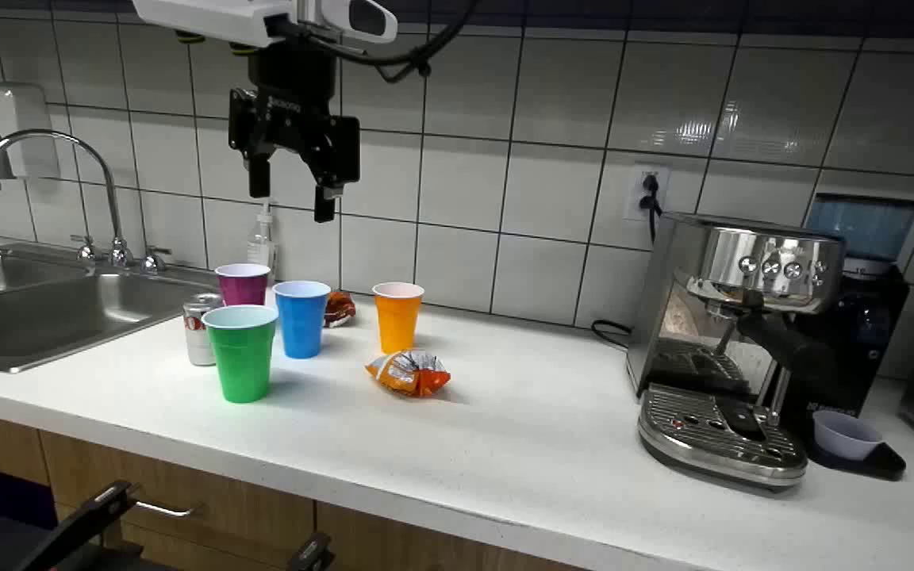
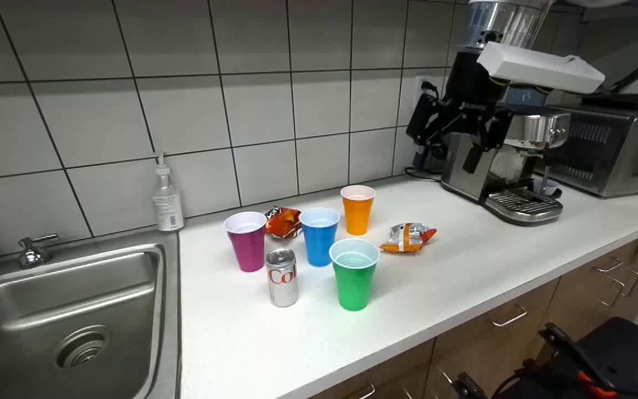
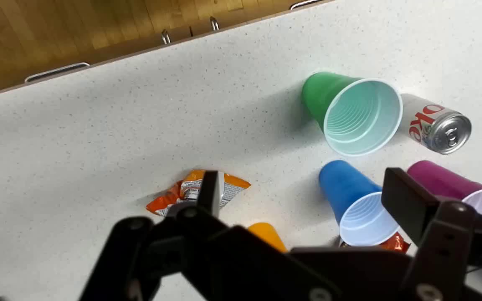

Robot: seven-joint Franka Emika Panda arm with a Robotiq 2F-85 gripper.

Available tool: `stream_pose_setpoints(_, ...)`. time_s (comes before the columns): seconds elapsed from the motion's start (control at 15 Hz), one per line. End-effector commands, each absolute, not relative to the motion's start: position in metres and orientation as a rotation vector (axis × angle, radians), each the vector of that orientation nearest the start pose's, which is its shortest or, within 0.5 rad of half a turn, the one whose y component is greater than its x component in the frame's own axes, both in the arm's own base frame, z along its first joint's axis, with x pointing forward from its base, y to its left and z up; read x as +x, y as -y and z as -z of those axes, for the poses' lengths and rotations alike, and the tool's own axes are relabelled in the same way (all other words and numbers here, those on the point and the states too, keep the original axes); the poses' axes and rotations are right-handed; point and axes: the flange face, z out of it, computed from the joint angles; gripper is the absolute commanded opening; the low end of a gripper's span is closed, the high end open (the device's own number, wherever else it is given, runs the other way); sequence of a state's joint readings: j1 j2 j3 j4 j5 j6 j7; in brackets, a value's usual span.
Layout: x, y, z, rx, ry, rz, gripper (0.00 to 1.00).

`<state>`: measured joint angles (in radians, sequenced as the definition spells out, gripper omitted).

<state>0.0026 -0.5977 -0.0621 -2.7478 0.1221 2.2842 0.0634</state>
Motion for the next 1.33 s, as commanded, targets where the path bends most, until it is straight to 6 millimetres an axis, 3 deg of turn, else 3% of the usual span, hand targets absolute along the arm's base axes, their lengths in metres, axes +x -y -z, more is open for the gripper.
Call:
stream_pose_setpoints(0.0, 0.3582, 0.0173, -0.4055, -2.989, -0.283, 0.195, 1.0)
stream_pose_setpoints(1.27, 0.3592, 0.0197, -0.4016, -2.988, -0.283, 0.179, 1.0)
